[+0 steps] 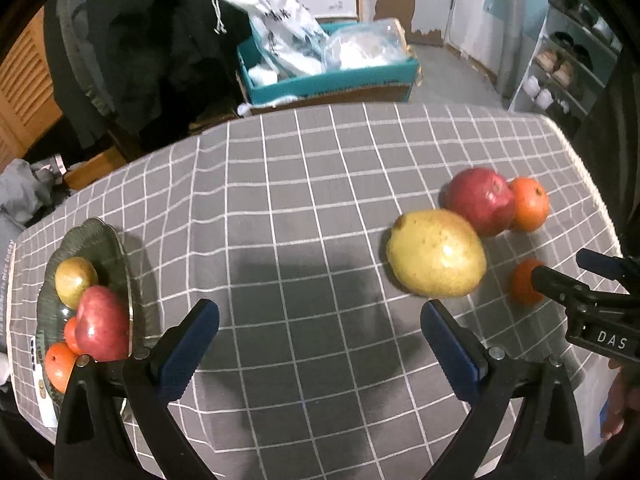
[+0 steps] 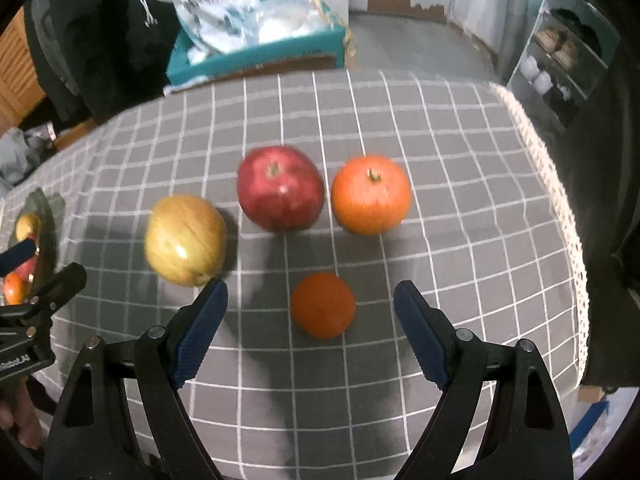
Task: Organize fruits
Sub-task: 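Withdraw both tools from the bowl back toward the remaining fruit, then grasp the large pear with the left tool while the right tool grasps the small orange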
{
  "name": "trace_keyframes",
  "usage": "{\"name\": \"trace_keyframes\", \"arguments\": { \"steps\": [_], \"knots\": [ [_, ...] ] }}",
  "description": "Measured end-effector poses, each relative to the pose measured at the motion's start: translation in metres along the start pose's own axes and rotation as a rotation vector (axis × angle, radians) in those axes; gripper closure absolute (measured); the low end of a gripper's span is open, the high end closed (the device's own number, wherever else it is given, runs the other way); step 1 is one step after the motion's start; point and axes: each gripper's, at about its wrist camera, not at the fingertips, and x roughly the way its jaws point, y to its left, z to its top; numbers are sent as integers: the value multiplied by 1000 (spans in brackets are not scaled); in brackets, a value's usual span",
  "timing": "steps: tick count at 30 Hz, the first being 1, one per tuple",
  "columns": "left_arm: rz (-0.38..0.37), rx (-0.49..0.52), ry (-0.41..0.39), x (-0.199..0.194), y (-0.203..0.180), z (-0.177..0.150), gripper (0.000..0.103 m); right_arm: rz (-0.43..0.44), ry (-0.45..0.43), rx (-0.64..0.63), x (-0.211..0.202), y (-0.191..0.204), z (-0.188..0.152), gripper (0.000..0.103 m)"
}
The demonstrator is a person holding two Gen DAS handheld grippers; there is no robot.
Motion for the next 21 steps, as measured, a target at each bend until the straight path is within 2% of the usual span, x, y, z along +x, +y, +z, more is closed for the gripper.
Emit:
{"name": "trace_keyframes", "arguments": {
  "steps": [9, 15, 17, 18, 21],
  "knots": [
    [5, 25, 49, 22, -8, -5, 1, -16, 65, -15, 26, -2, -10, 19],
    [-12, 27, 64, 28, -13, -4, 1, -12, 113, -2, 43, -8, -18, 40],
    [-25, 28, 66, 28, -15, -2, 1, -1, 129, 3, 47, -9, -22, 54],
    [-29, 30, 65, 27, -17, -2, 1, 1, 132, 3, 49, -10, -23, 58],
    [-36, 42, 63, 29, -21, 2, 1, 6, 130, 2, 48, -10, -26, 59]
  ]
}}
